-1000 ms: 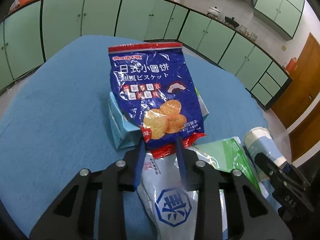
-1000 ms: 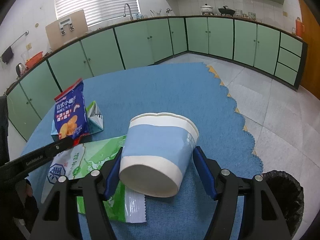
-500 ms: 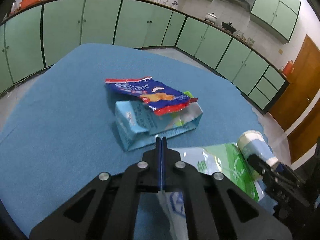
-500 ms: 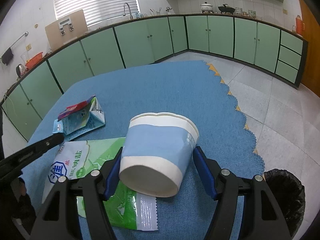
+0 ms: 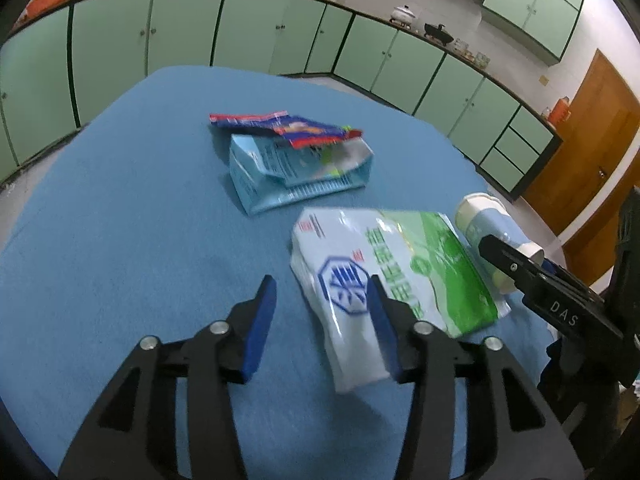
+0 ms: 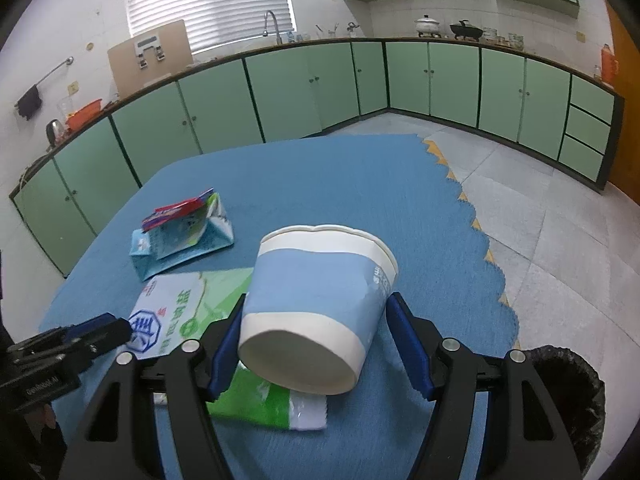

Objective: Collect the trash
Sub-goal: 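Grasp the white-green salt bag with the left tool while the right tool holds the cup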

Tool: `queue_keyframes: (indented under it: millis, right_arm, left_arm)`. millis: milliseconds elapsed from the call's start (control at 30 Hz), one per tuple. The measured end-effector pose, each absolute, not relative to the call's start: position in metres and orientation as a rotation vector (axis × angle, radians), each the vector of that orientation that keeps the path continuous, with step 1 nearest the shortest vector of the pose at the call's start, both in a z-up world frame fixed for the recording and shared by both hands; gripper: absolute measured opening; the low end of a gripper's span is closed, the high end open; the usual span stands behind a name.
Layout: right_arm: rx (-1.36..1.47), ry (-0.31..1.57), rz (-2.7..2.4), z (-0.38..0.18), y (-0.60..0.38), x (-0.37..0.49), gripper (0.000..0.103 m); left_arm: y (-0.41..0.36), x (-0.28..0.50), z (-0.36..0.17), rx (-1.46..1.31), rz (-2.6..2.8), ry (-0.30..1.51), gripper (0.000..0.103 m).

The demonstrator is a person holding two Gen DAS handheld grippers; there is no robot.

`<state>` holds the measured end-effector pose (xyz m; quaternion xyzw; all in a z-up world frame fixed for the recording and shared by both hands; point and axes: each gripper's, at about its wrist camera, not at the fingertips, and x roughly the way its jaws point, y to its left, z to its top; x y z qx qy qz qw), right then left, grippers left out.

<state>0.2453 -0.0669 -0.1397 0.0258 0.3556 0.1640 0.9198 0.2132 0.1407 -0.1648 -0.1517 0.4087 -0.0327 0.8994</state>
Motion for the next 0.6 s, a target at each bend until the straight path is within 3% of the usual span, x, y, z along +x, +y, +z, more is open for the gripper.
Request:
queue_keyframes:
  millis: [200, 300, 400, 467, 600]
  right_arm:
    - [0.075, 0.750, 0.331, -0.146, -0.073, 0.245, 0.067]
    - [0.088, 0.757, 0.332, -0.149, -0.075, 0.247, 0.067]
    - [0.110, 0.766, 0.326, -0.151, -0.080, 0.248, 0.067]
    - [0.121, 0.767, 0.323, -0.151, -0.083, 0.249, 0.067]
    - [0.111, 0.755, 0.323, -0.149, -0.081, 0.247, 0.067]
  left_arm:
    - [0.135, 0.209, -0.176, -0.306, -0.089, 0.855, 0.046]
    - [0.131, 0.212, -0.175, -0.323, -0.106, 0.859, 0.034]
    - [0.127, 0.214, -0.176, -0.319, -0.102, 0.860, 0.030]
    - [0.126, 0.215, -0.176, -0.321, -0.096, 0.861, 0.016]
    - [0.126, 0.214, -0.172, -0.327, -0.085, 0.837, 0.009]
